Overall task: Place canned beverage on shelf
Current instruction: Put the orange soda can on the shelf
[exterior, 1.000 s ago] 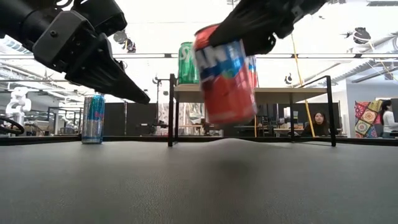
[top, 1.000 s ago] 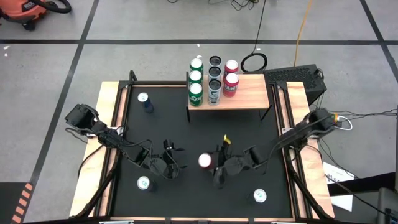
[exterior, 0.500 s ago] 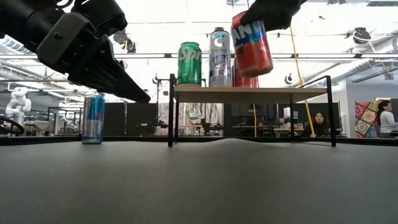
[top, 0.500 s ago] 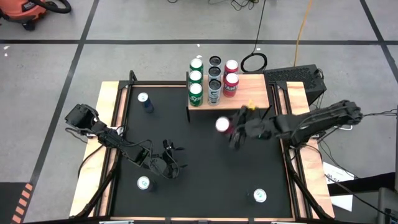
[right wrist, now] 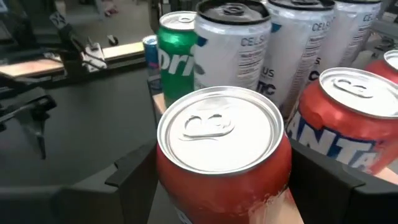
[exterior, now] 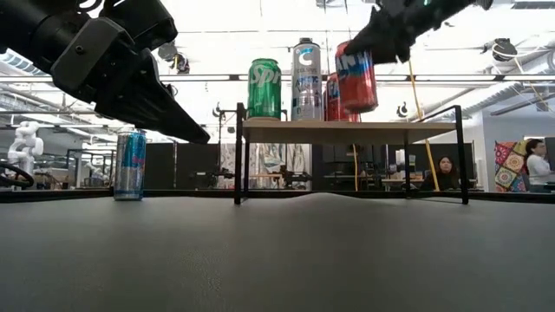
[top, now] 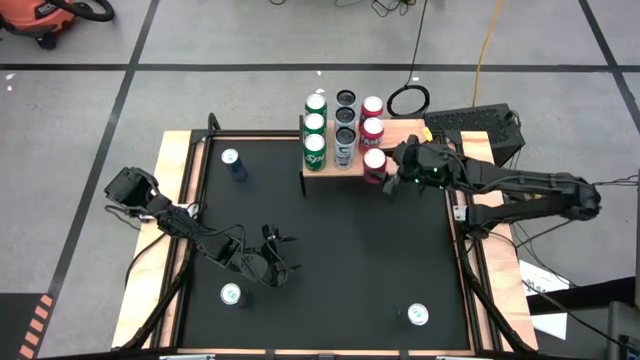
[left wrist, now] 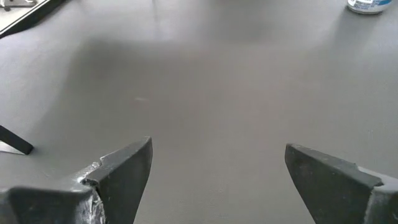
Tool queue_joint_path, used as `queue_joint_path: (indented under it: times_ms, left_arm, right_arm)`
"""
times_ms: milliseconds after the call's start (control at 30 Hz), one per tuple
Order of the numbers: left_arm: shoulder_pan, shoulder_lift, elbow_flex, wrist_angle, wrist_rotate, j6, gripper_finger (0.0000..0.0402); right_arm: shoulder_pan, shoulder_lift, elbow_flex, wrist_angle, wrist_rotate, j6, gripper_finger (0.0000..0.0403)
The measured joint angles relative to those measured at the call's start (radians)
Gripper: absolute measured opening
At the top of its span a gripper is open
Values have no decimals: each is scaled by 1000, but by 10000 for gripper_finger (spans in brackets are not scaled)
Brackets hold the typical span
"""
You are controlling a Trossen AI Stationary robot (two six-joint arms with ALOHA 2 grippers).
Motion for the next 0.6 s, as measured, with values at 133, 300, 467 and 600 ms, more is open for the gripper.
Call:
queue_joint_path:
  times_ms: [133,300,467,600]
  left_arm:
    - [1,0,0,0,-2,7,371]
    - [3,0,0,0,-3,18,371]
    - [12,0,0,0,-3,17,371]
    - [13,0,0,0,-3,17,371]
  right_arm:
    - [-90,5,-47,92,-94,-16,283]
    - [-181,26,-57,119,-193,-29,283]
    - [-247,55,-56,139,-278,-26,283]
    - [-272,63,-55,141,-298,-26,284]
